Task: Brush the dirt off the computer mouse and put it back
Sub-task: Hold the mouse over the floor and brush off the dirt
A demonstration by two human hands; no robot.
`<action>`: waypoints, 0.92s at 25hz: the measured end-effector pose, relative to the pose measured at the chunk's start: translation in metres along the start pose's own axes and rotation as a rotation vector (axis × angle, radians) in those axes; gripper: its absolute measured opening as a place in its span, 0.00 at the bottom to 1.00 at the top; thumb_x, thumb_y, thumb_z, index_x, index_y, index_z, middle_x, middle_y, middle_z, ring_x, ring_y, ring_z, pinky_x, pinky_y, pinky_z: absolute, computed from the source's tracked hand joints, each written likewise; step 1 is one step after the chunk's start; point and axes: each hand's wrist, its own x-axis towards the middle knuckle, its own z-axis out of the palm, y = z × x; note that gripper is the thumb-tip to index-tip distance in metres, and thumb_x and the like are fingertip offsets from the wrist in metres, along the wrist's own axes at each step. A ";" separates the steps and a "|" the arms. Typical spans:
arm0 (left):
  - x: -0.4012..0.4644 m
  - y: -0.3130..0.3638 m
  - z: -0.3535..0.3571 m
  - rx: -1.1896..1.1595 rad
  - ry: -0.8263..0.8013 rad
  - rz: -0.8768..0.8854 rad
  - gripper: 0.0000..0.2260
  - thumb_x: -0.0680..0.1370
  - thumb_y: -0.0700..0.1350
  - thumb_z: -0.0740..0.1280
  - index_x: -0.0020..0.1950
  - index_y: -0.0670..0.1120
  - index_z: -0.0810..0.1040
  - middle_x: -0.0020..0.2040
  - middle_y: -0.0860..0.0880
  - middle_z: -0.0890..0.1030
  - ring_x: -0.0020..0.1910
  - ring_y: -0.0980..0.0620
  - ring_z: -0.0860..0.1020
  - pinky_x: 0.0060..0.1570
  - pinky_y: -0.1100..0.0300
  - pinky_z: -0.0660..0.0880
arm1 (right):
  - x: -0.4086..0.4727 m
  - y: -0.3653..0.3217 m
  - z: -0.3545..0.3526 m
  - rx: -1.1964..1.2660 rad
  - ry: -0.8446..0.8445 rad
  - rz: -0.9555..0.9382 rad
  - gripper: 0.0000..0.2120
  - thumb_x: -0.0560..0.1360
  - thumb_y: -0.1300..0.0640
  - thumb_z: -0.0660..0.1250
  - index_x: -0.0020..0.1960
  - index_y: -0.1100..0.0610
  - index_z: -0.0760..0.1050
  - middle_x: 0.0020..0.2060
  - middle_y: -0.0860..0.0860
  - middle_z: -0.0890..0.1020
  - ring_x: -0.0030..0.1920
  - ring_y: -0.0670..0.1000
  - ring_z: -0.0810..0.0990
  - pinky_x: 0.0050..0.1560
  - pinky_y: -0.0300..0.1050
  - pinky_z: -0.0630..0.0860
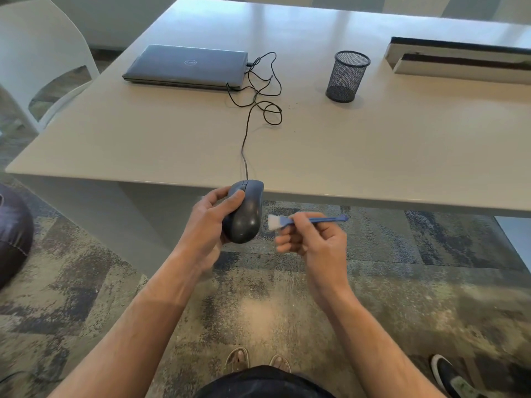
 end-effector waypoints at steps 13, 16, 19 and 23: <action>0.000 0.004 -0.003 0.009 -0.062 0.025 0.21 0.70 0.51 0.72 0.61 0.44 0.80 0.50 0.45 0.85 0.47 0.45 0.83 0.44 0.45 0.81 | 0.037 0.005 0.016 0.161 -0.045 0.113 0.13 0.83 0.61 0.65 0.43 0.66 0.81 0.33 0.58 0.83 0.30 0.52 0.83 0.33 0.41 0.81; 0.002 0.004 -0.005 0.016 -0.054 0.030 0.21 0.70 0.51 0.72 0.60 0.44 0.80 0.49 0.44 0.85 0.45 0.46 0.83 0.43 0.48 0.81 | 0.019 0.010 0.015 0.149 -0.120 0.054 0.11 0.81 0.59 0.66 0.44 0.64 0.82 0.34 0.59 0.84 0.32 0.54 0.84 0.34 0.43 0.82; 0.003 0.003 -0.006 0.022 -0.039 0.036 0.21 0.69 0.51 0.72 0.59 0.44 0.81 0.47 0.46 0.85 0.42 0.49 0.84 0.37 0.54 0.82 | 0.002 0.017 0.016 0.094 -0.156 0.000 0.10 0.80 0.56 0.67 0.46 0.62 0.82 0.35 0.60 0.84 0.34 0.56 0.84 0.35 0.44 0.82; 0.005 0.005 -0.005 -0.002 0.006 0.038 0.23 0.68 0.52 0.73 0.60 0.44 0.81 0.48 0.47 0.85 0.42 0.51 0.84 0.33 0.59 0.79 | -0.009 0.021 0.016 0.077 -0.193 -0.009 0.10 0.80 0.57 0.67 0.49 0.65 0.80 0.36 0.61 0.84 0.35 0.58 0.85 0.37 0.46 0.83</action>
